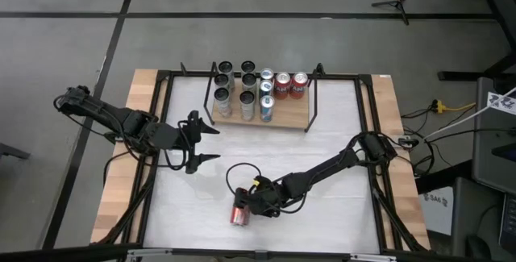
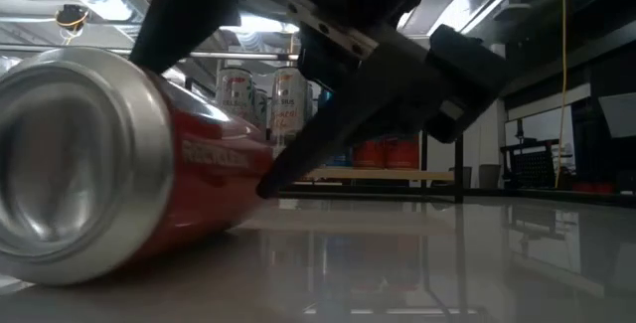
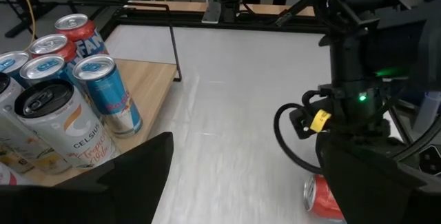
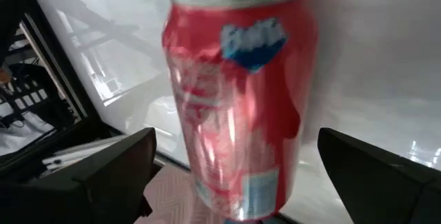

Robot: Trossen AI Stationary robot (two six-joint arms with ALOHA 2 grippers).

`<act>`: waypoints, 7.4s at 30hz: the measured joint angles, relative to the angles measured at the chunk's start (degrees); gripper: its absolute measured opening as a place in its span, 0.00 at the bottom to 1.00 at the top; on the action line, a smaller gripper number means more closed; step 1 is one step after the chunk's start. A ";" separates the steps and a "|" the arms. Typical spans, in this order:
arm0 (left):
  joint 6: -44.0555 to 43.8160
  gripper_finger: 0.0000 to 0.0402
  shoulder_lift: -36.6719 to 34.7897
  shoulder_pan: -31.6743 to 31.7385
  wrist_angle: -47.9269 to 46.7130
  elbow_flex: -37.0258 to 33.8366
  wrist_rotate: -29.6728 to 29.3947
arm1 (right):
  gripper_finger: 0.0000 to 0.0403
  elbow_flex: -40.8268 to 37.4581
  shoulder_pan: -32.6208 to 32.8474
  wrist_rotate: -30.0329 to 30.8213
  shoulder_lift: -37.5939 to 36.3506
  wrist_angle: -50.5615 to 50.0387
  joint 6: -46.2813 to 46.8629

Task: Place canned beverage on shelf
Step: Put the red soda can on the shelf

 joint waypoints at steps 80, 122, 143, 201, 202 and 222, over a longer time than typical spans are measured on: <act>-26.55 0.87 3.44 -11.52 2.40 -15.18 18.22 | 0.76 -0.04 -4.41 -6.16 0.01 -4.45 -17.24; -27.83 0.87 43.17 -13.92 54.86 -20.50 3.48 | 0.76 -0.09 -4.39 -7.73 0.11 -3.32 -17.40; -28.42 0.87 43.17 -13.44 55.72 -20.17 1.14 | 0.76 -0.07 -4.38 -6.60 0.03 -4.82 -17.24; -21.84 0.87 24.53 -12.34 37.72 -20.13 3.51 | 0.92 0.04 -4.47 -8.67 -0.02 -10.23 -15.47; -21.35 0.87 24.38 -12.34 37.77 -20.13 3.45 | 0.91 0.04 -4.47 -8.67 -0.02 -10.30 -15.47; -17.77 0.87 21.62 -12.37 35.91 -20.20 3.93 | 0.78 0.04 -4.43 -2.60 -0.02 -10.09 -18.28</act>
